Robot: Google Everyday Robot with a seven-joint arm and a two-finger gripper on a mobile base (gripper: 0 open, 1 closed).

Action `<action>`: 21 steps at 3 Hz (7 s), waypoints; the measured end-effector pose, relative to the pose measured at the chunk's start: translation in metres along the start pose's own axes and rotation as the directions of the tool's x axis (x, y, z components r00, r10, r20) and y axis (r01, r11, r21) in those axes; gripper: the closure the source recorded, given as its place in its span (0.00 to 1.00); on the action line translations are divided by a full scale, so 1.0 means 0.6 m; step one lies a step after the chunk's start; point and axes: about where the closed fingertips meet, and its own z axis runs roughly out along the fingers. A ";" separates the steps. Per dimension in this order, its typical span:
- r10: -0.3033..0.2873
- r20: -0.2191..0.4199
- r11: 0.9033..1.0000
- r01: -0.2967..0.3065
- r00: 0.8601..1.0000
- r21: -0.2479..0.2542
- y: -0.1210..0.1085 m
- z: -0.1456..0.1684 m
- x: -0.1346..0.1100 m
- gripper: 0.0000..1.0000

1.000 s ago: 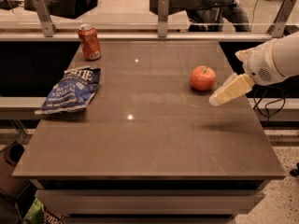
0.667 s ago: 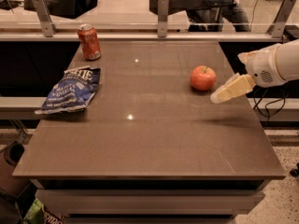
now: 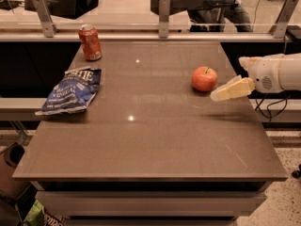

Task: Move apple near coke can

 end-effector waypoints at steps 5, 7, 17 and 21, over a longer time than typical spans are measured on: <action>0.053 0.184 0.991 -0.030 0.981 -0.129 0.044 0.107 -0.027 0.02; 0.053 0.184 0.990 -0.027 0.982 -0.136 0.049 0.112 -0.030 0.43; -0.088 0.114 0.996 0.085 0.990 0.028 0.008 0.194 -0.235 1.00; -0.150 0.087 0.987 0.155 0.985 -0.050 0.052 0.347 -0.309 1.00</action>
Offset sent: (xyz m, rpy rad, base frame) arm 0.0156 0.0367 -0.0089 0.2003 -0.0656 0.0633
